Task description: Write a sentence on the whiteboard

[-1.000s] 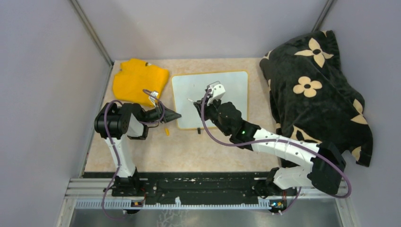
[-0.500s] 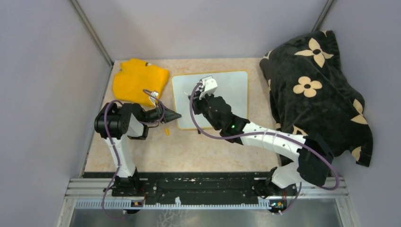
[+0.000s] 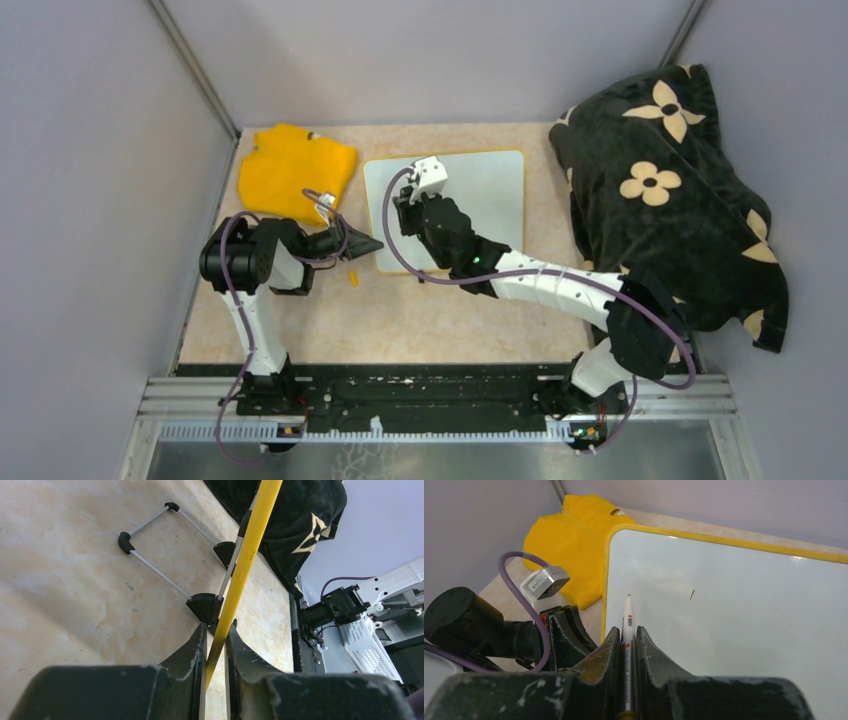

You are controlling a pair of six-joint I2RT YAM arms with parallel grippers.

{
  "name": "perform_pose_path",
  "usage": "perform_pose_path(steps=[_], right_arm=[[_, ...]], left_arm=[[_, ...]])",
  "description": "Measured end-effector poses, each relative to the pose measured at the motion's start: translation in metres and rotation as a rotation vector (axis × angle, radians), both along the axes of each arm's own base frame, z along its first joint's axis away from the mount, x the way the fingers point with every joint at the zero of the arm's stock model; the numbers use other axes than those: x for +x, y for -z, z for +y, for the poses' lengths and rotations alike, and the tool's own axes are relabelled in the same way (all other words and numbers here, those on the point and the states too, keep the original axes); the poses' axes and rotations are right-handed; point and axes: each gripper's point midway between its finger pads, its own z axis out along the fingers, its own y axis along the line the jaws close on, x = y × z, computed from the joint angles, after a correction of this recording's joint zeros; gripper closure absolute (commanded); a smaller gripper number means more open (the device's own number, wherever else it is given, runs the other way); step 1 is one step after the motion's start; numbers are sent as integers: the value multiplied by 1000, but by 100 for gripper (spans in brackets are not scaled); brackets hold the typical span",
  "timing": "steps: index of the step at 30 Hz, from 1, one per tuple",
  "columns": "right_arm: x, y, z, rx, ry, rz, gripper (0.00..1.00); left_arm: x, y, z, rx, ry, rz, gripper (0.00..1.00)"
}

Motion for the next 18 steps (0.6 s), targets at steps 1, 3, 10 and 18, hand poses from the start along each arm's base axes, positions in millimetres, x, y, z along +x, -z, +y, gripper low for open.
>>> perform_pose_path(steps=[1,3,10,18], right_arm=[[1,1,0,-2,5,1,100],[4,2,1,-4,14,1,100],[9,10,1,-9,37,9,100],[16,4,-2,34,54,5,100]], left_arm=[[0,0,0,0,0,-1,87],[0,0,0,1,1,-2,88],[0,0,0,1,1,-2,91],[0,0,0,1,3,-4,95]])
